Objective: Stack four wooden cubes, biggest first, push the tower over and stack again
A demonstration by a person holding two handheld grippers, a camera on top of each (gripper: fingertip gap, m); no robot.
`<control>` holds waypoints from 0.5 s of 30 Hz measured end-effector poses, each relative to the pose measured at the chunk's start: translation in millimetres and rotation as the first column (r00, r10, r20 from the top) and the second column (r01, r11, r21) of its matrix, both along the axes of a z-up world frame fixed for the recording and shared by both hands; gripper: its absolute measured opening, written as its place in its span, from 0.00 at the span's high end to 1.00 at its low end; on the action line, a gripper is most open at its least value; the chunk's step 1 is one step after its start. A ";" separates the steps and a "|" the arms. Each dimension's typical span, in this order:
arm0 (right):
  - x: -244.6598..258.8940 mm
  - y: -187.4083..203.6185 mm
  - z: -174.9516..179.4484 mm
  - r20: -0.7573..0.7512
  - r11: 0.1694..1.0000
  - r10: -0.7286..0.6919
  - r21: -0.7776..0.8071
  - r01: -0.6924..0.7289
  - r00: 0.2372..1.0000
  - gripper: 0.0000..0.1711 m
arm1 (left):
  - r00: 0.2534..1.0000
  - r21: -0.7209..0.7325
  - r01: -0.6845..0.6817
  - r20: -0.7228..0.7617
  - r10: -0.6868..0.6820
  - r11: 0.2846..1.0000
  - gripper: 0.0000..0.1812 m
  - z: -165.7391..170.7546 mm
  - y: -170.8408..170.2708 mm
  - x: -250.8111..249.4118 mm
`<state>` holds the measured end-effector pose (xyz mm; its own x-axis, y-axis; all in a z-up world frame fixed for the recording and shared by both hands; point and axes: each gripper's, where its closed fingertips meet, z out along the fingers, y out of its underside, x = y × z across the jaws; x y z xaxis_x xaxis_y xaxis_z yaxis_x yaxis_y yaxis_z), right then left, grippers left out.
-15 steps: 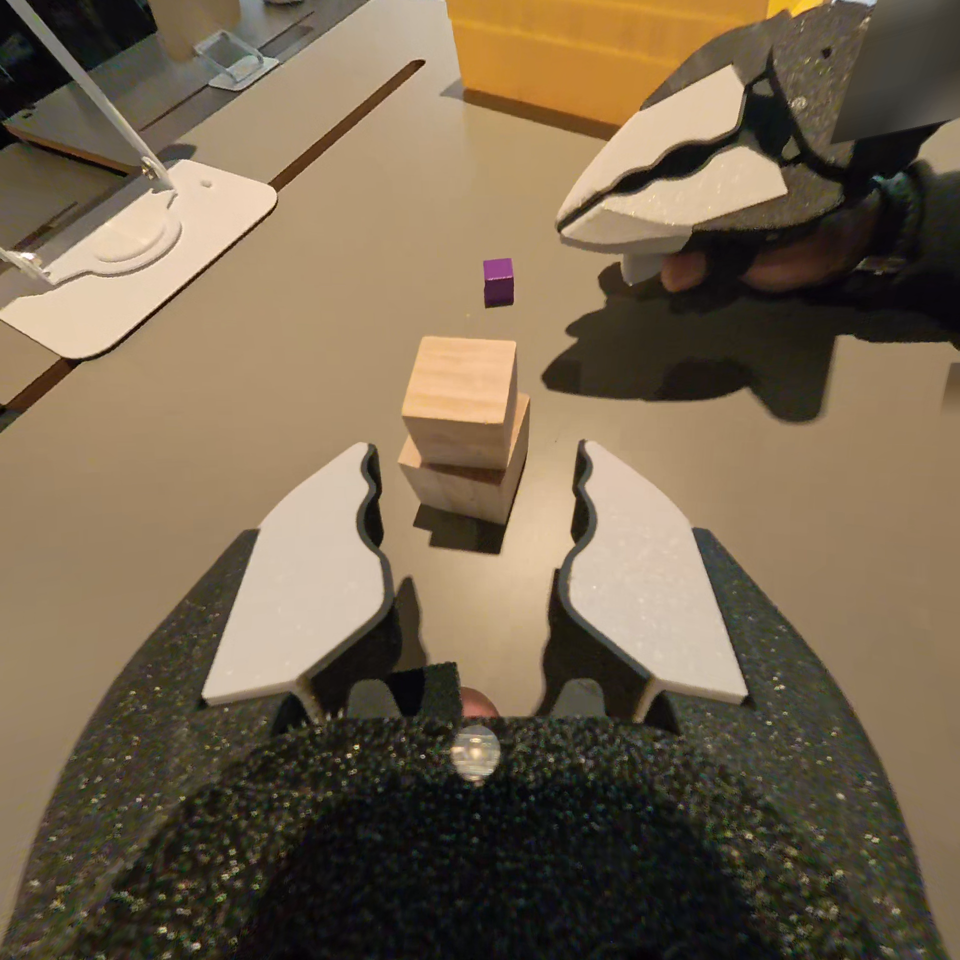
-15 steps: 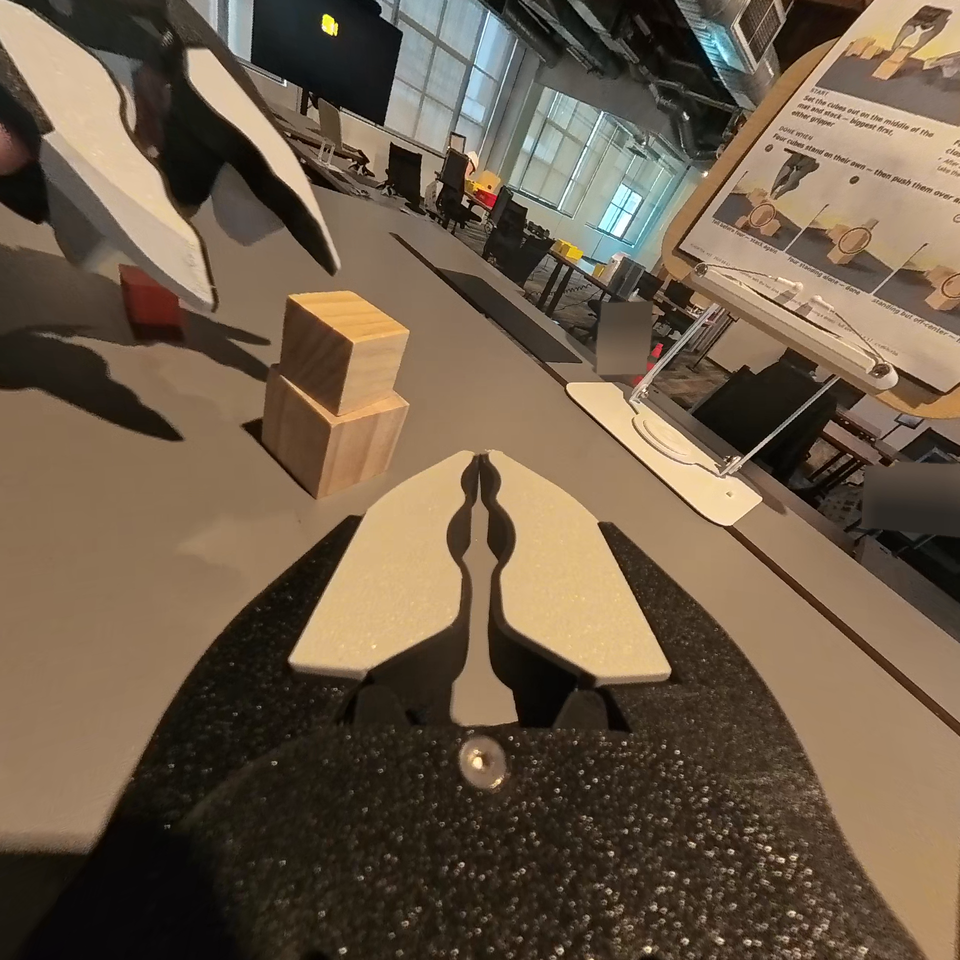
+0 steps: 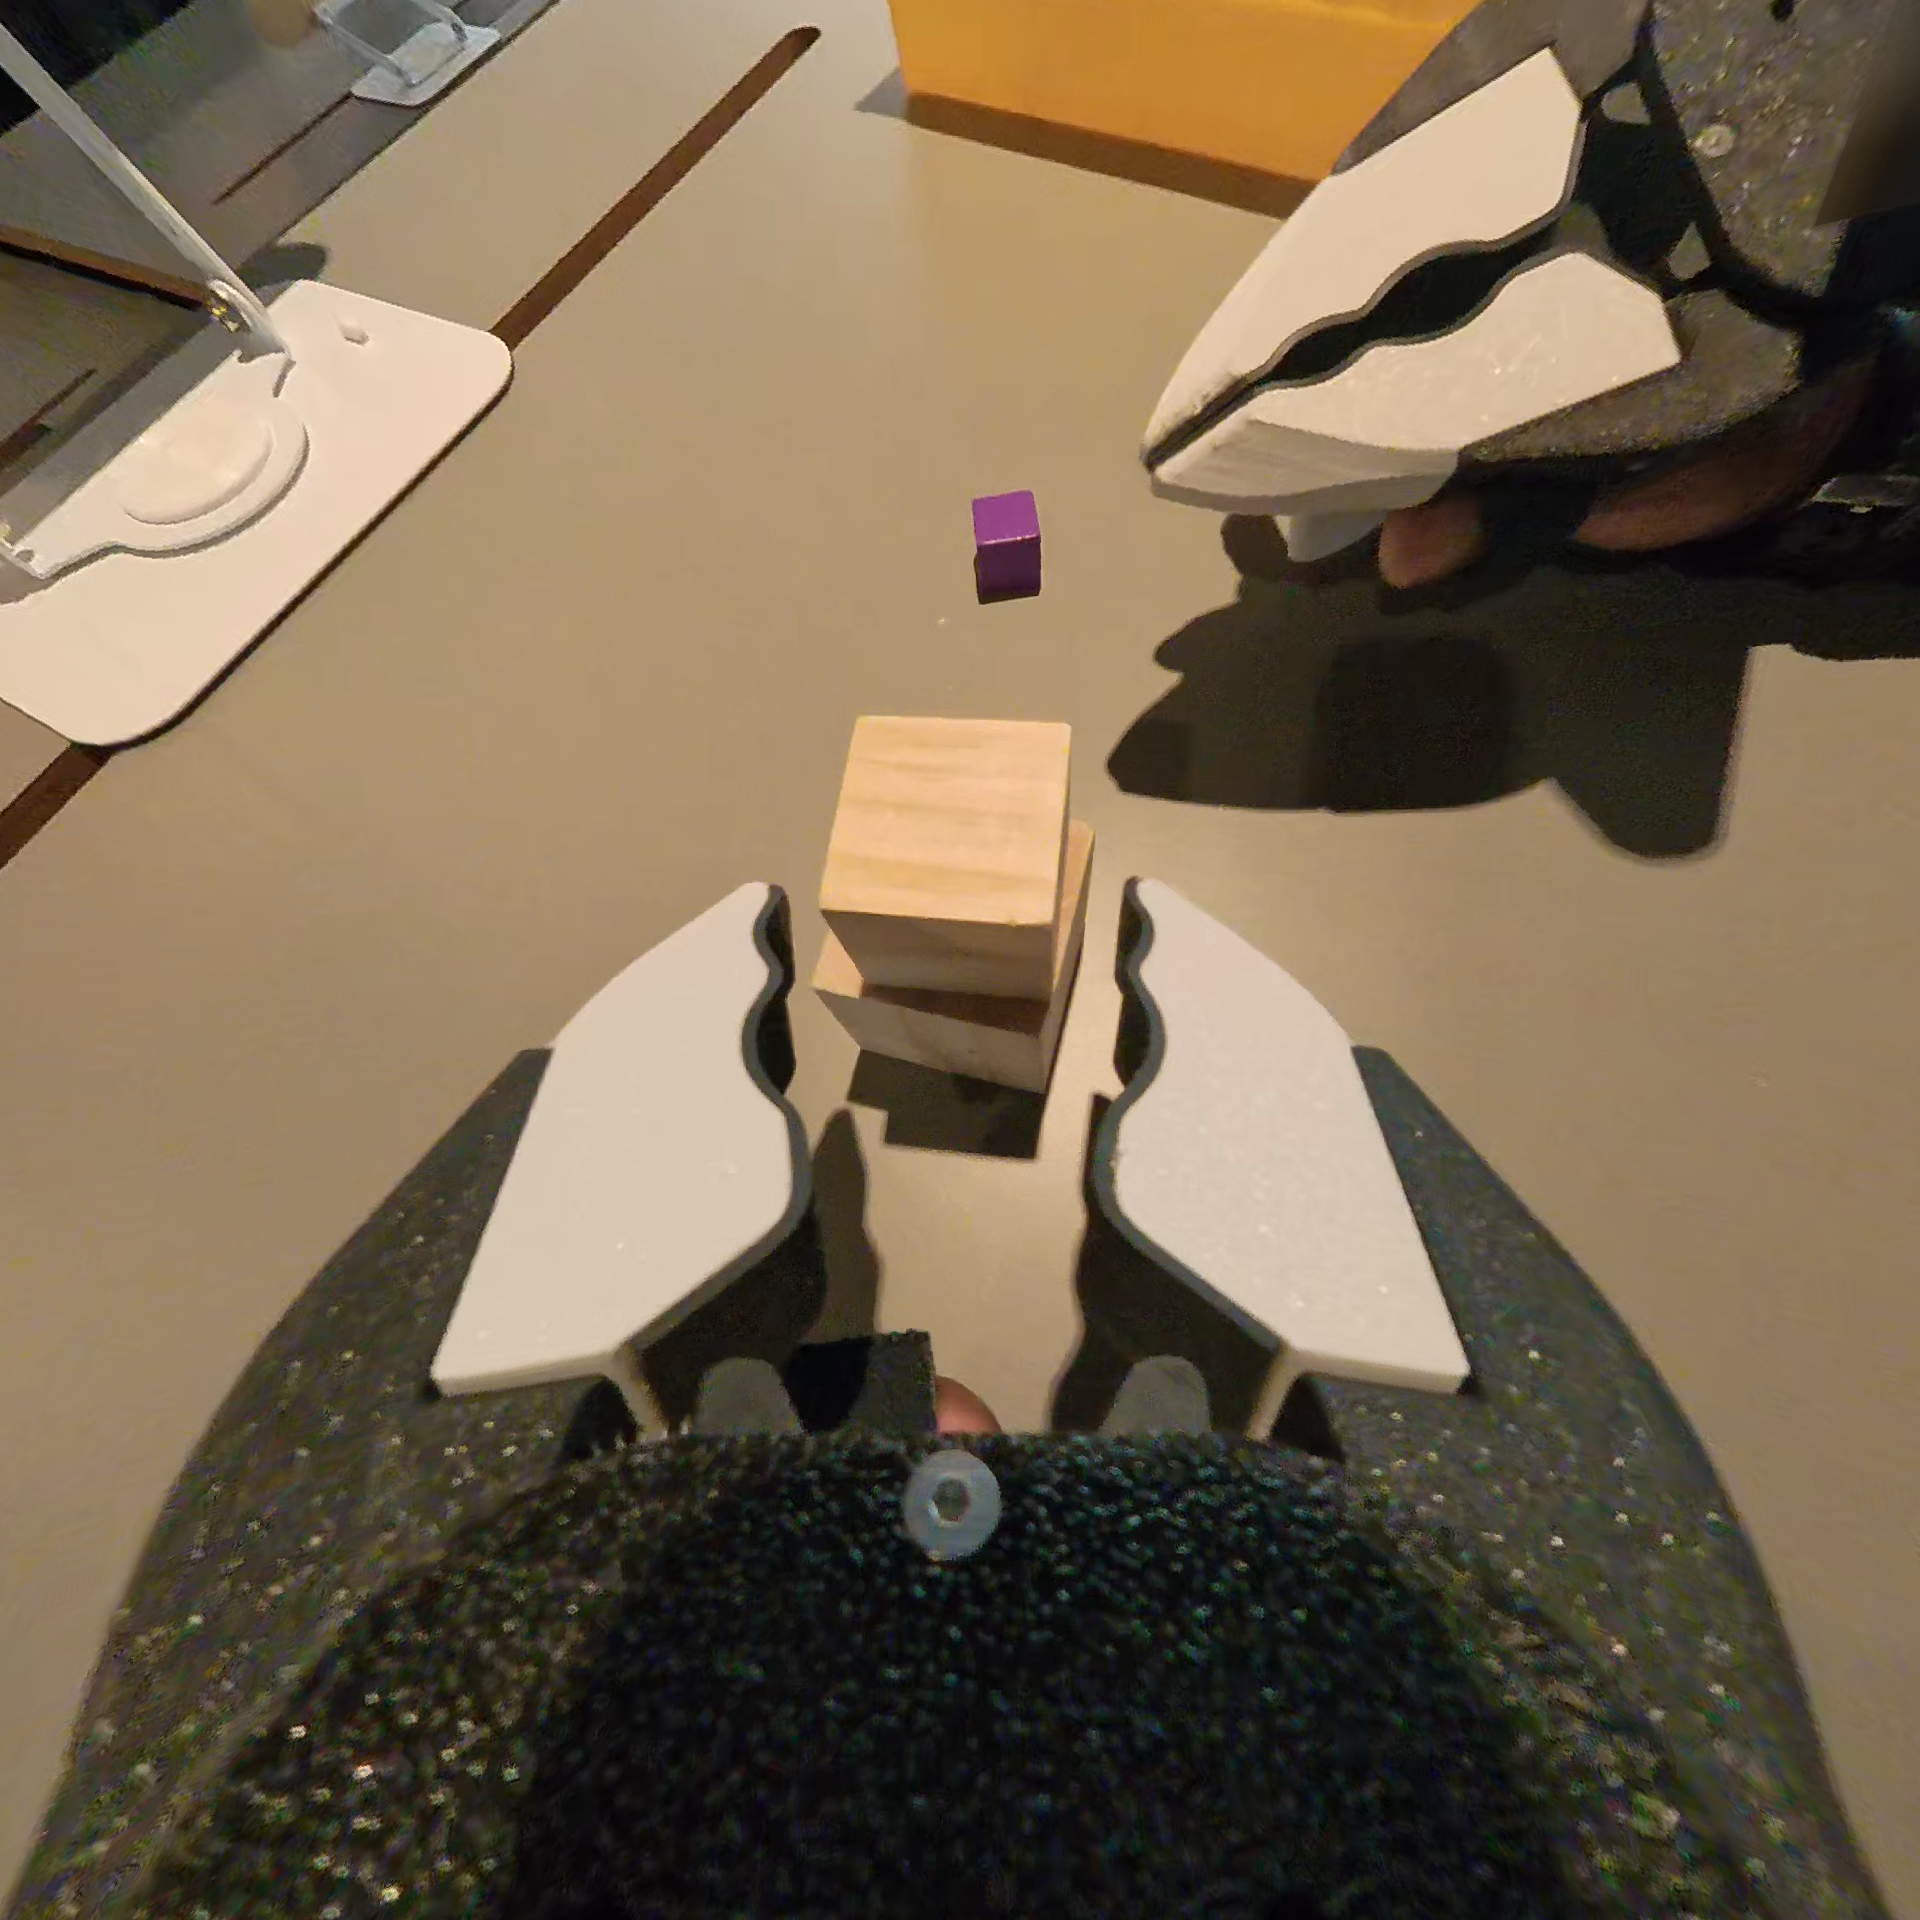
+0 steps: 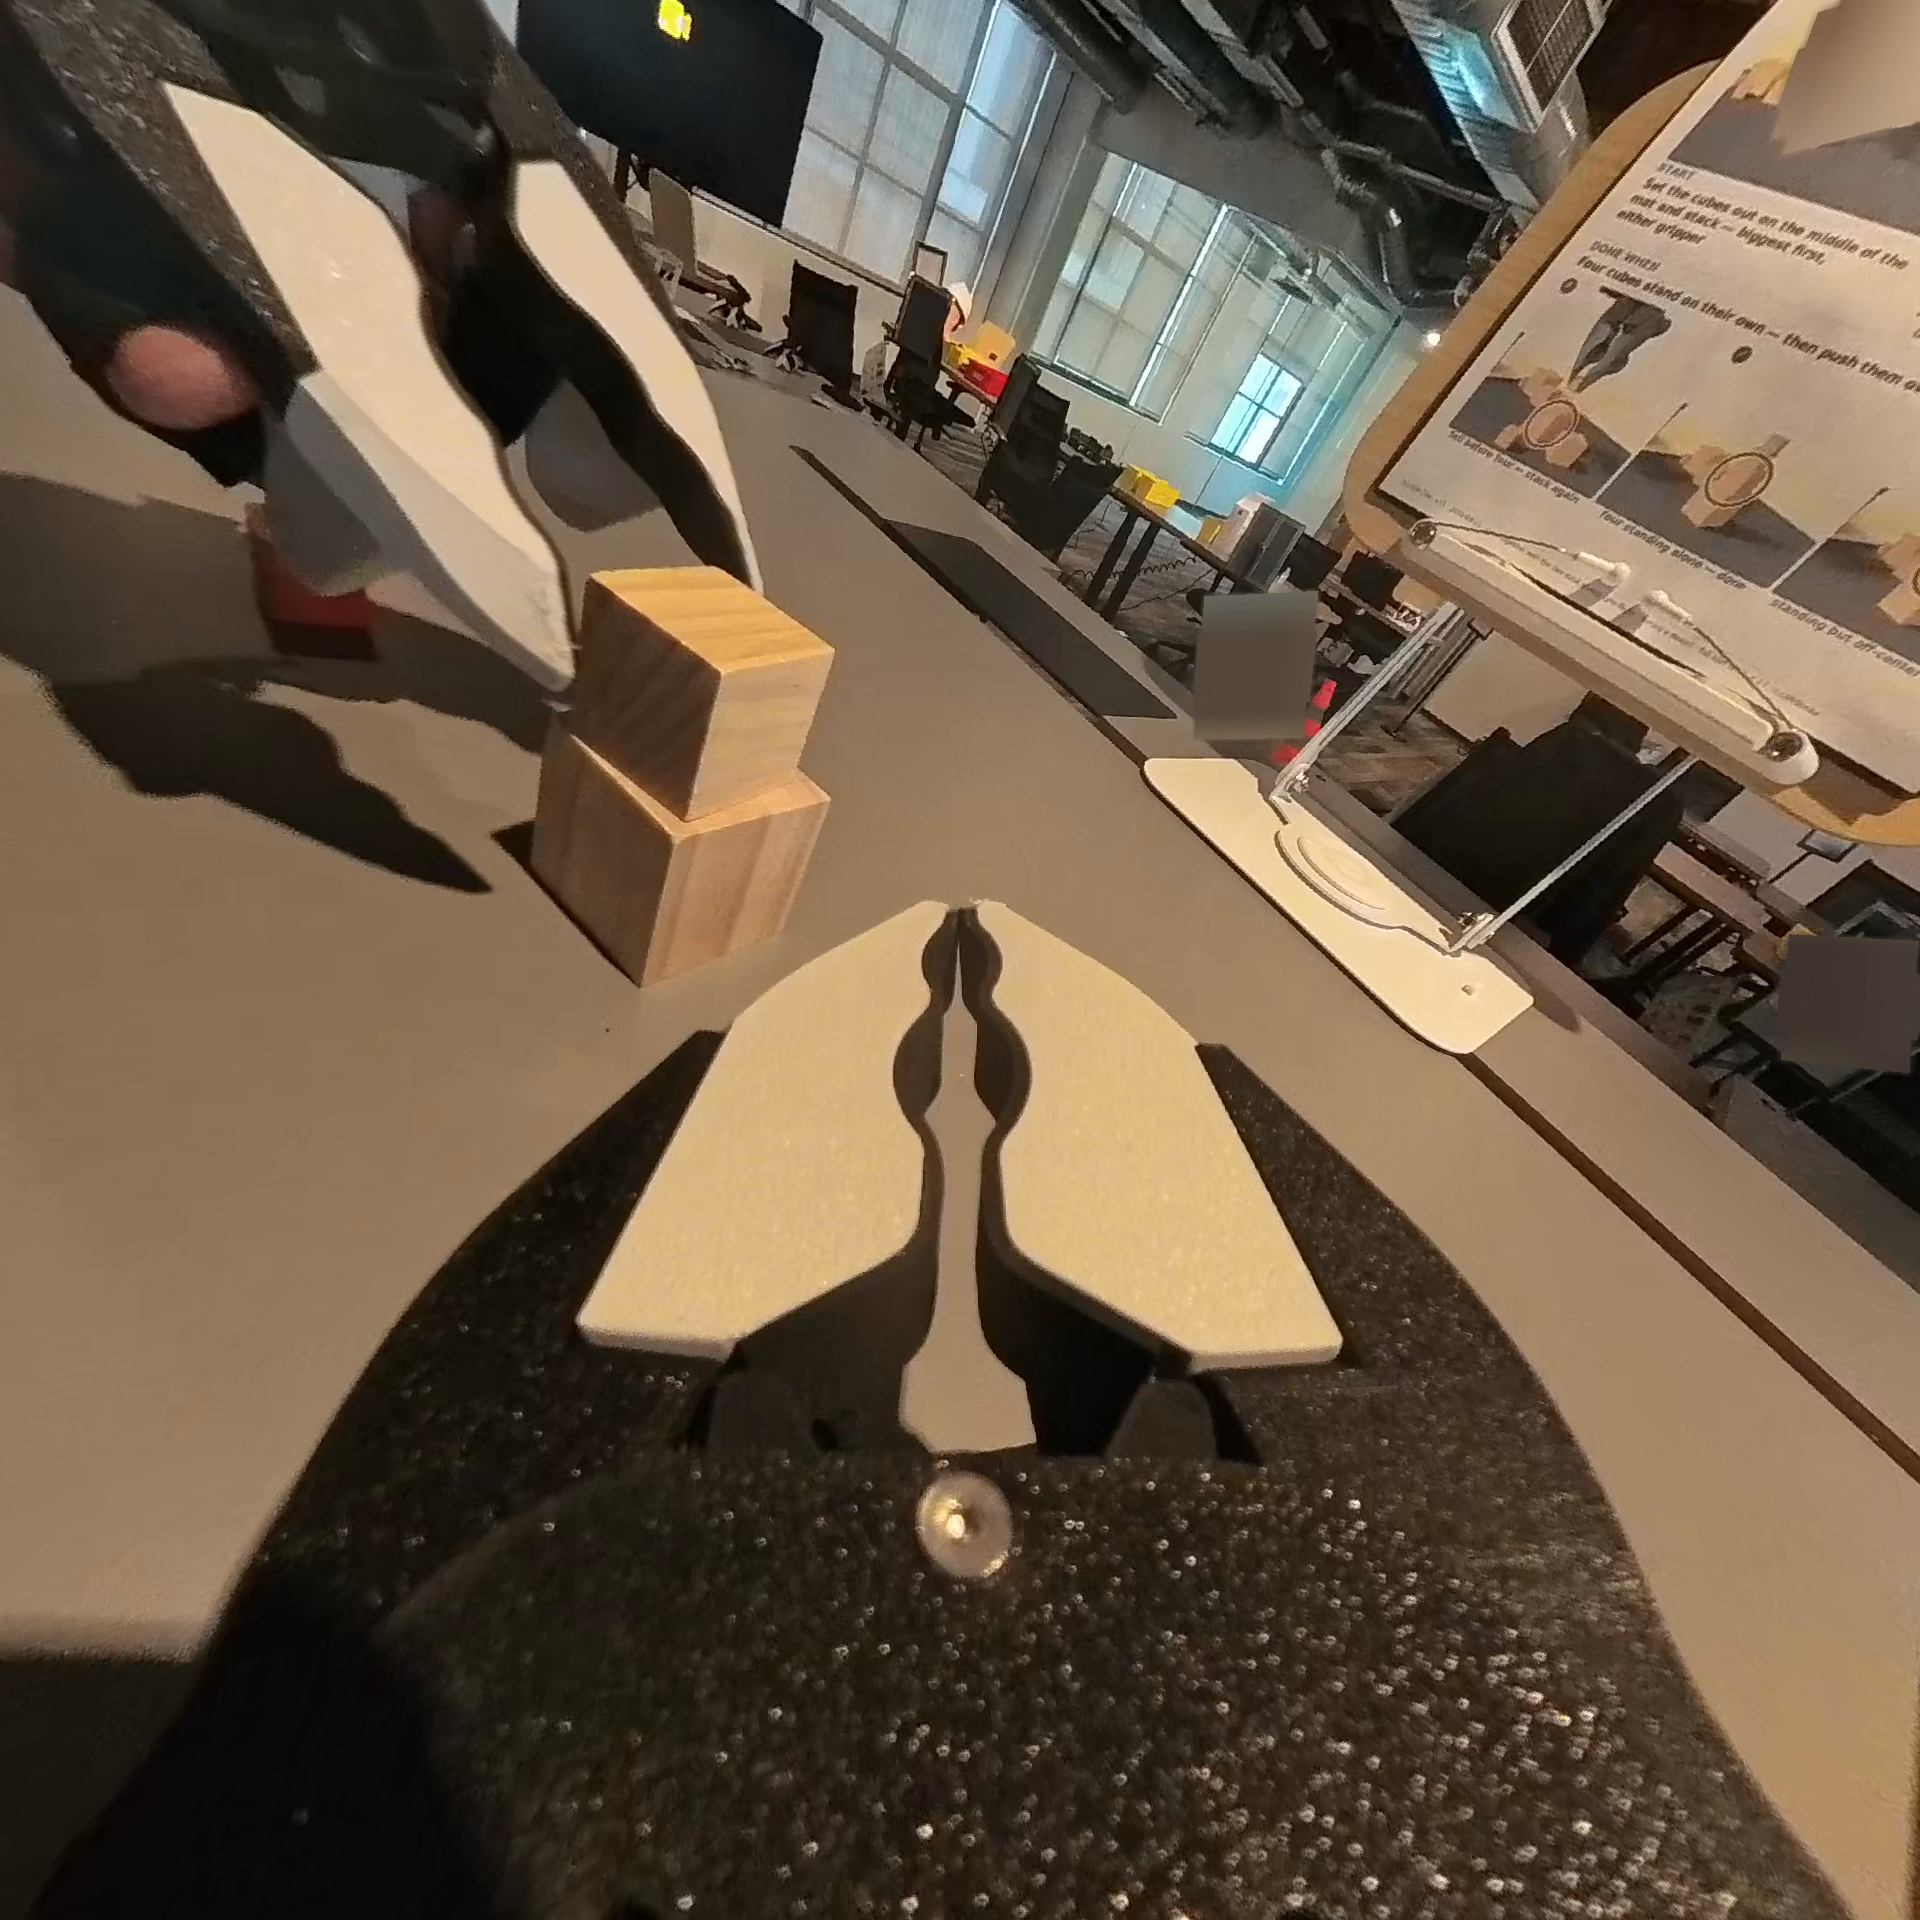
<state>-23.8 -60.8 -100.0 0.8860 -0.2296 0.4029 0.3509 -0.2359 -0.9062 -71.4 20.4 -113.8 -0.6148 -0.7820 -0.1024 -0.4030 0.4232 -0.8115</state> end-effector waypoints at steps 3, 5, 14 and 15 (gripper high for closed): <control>0.0 -0.2 0.1 -0.001 1.000 0.000 0.001 0.000 1.000 1.00 | 1.000 0.010 0.016 -0.026 -0.015 1.000 0.75 -2.4 0.7 3.2; -0.1 -0.3 0.1 0.000 1.000 0.001 0.001 -0.001 1.000 1.00 | 0.998 0.013 0.043 -0.036 -0.043 0.999 0.76 -2.7 0.6 3.6; -0.9 1.1 -1.8 0.004 1.000 0.005 -0.012 -0.005 1.000 1.00 | 0.986 0.024 0.162 -0.040 -0.161 0.986 0.77 1.9 1.8 7.2; -0.9 1.1 -1.8 0.004 1.000 0.005 -0.012 -0.005 1.000 1.00 | 0.985 0.025 0.166 -0.040 -0.165 0.986 0.76 2.1 1.6 7.5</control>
